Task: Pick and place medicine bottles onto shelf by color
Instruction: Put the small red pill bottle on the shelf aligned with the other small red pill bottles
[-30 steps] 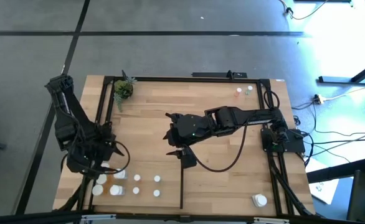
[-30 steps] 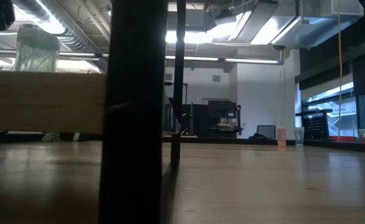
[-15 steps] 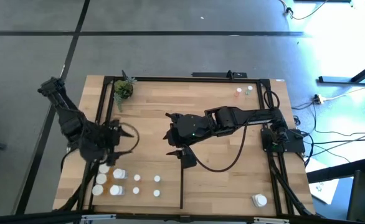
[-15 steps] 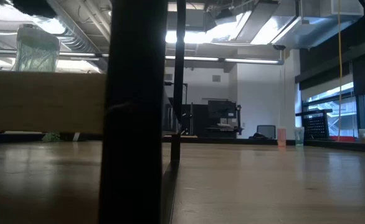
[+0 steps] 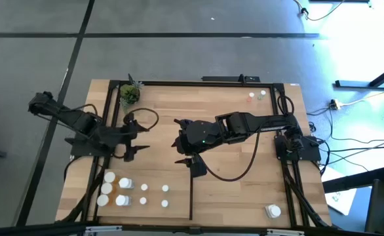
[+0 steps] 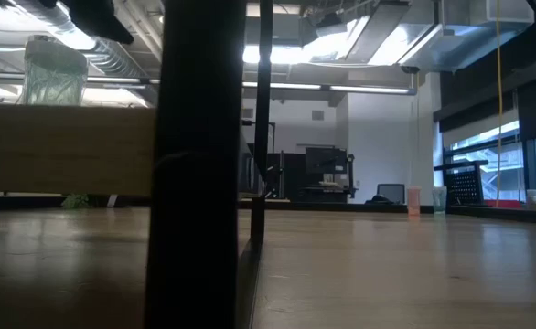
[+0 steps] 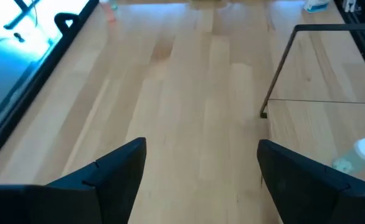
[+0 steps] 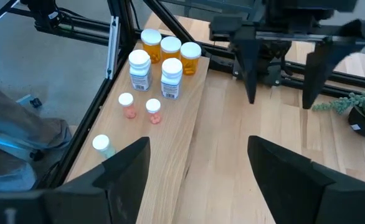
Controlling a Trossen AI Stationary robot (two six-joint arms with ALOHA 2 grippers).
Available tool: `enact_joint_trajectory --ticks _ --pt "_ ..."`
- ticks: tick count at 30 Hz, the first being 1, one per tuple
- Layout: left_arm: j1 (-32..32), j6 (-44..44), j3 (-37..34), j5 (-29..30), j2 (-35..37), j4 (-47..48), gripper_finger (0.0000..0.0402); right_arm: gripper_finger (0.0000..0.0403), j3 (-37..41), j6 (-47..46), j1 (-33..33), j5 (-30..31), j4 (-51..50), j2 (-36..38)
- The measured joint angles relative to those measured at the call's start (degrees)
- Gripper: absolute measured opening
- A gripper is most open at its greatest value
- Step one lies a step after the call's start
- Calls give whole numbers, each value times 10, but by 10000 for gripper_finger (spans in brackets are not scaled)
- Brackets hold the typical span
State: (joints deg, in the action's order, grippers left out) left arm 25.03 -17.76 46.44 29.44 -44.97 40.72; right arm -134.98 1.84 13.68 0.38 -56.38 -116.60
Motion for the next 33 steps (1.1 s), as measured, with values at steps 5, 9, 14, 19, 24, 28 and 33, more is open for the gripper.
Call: enact_joint_trajectory --ticks 5,9,14,19,24,28,33 --pt "-43 0 0 -39 0 -3 301 272 0 -5 0 0 23 0" --pt "-53 0 0 -59 0 -4 301 272 0 -35 0 0 13 0" --pt "-53 0 0 -65 0 -4 301 272 0 -137 1 80 -65 14" --pt "-53 0 0 -65 0 -7 301 272 0 -254 -1 203 -177 46" --pt "-53 0 0 -66 0 -7 301 272 0 -411 -1 264 -296 78" --pt "-53 0 0 -66 0 -8 301 272 8 -455 -13 276 -333 83" --pt "-53 0 0 -66 0 -8 301 272 9 -417 -20 265 -338 69"
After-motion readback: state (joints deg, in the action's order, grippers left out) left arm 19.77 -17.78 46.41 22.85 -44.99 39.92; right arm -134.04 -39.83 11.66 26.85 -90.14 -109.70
